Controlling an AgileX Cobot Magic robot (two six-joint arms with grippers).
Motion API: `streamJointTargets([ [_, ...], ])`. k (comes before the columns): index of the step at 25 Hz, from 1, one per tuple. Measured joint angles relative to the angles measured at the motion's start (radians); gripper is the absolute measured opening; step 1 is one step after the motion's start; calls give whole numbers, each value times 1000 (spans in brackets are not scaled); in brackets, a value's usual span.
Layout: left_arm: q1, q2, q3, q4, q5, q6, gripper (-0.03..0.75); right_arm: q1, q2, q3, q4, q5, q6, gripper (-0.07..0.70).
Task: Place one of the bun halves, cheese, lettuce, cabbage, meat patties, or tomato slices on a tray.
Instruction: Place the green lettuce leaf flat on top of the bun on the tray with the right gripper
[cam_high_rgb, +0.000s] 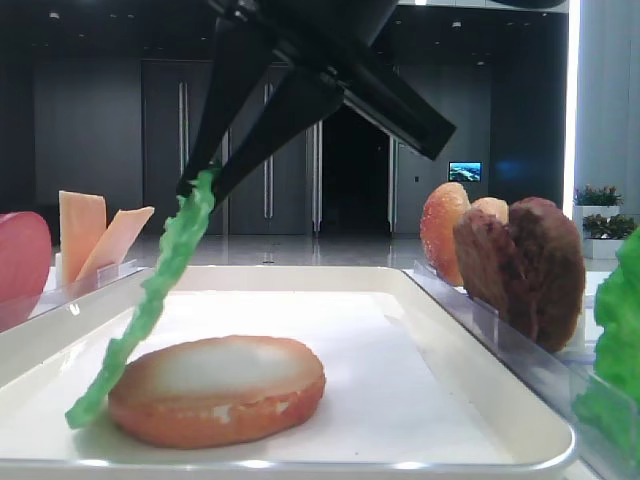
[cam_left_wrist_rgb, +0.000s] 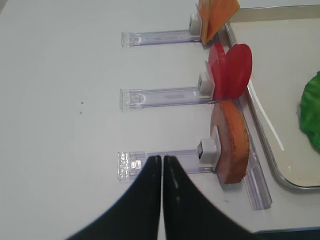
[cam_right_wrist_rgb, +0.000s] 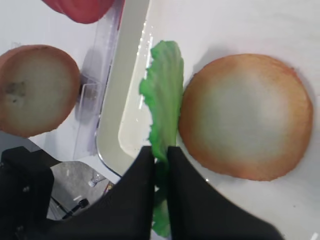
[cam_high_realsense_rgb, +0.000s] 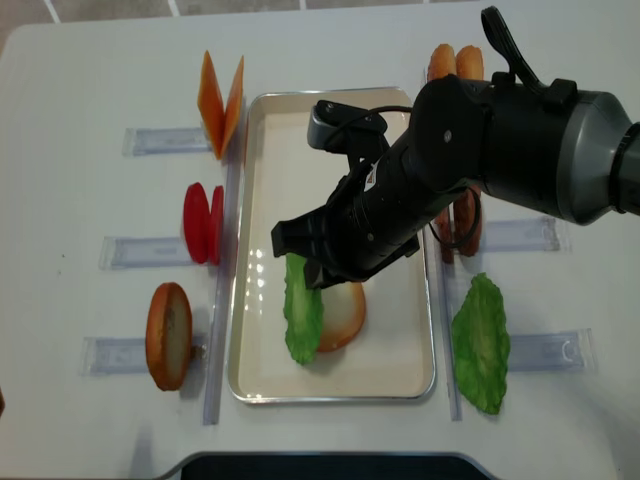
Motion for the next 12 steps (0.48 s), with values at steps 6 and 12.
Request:
streamJointTargets([
  [6, 0, 0, 0, 0, 0, 0, 0, -9, 0, 0, -39, 5, 0, 65],
  [12, 0, 0, 0, 0, 0, 0, 0, -9, 0, 0, -117, 7, 0, 65],
])
